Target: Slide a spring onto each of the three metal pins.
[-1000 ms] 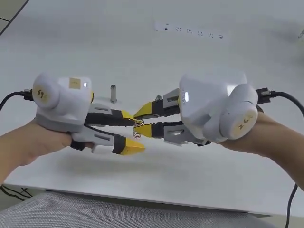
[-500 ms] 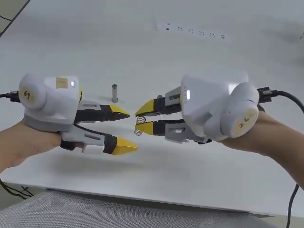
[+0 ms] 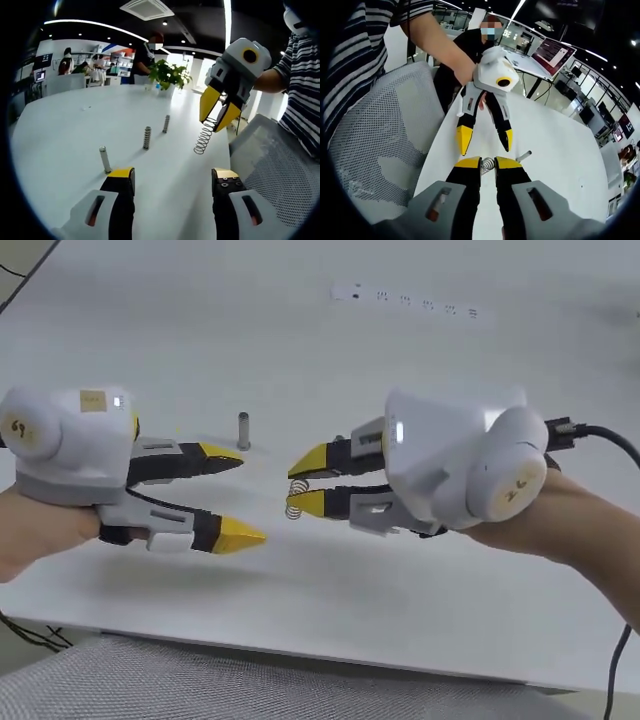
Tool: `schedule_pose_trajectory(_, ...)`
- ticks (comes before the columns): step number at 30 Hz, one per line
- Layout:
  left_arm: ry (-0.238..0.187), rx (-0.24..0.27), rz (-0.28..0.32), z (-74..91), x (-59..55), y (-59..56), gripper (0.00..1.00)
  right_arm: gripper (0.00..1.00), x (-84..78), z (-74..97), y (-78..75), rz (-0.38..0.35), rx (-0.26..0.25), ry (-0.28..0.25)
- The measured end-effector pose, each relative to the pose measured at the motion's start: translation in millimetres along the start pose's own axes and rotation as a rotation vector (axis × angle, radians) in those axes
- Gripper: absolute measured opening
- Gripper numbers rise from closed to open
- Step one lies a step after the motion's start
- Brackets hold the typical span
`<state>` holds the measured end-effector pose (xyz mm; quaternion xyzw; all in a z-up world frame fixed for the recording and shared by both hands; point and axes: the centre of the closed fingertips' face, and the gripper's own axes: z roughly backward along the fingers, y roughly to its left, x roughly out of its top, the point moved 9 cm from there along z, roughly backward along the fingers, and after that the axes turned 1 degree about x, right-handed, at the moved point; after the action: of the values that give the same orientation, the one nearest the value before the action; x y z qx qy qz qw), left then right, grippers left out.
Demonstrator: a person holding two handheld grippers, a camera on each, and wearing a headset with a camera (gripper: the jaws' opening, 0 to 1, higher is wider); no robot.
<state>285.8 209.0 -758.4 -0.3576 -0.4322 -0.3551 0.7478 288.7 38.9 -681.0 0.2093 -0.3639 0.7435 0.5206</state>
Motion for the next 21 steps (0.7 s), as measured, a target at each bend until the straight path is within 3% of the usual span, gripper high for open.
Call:
schedule_pose_trajectory(5, -0.005, 0.041, 0.02, 11.0, -3.9, 6.3, 0.64, 0.12, -0.1, -0.9, -1.7, 0.002, 0.002, 0.002)
schedule_pose_trajectory(9, -0.007, 0.067, 0.029, 17.1, -6.5, 9.7, 0.74, 0.12, 0.2, -2.1, -3.3, 0.006, 0.003, 0.004)
schedule_pose_trajectory(15, 0.006, 0.089, 0.025, 20.5, -9.9, 10.8, 0.87, 0.12, 1.0, -4.0, -4.7, 0.011, 0.006, 0.005)
schedule_pose_trajectory(21, 0.002, 0.101, 0.011, 24.6, -13.1, 10.4, 0.93, 0.12, 0.6, -4.9, -7.4, 0.01, 0.003, 0.006)
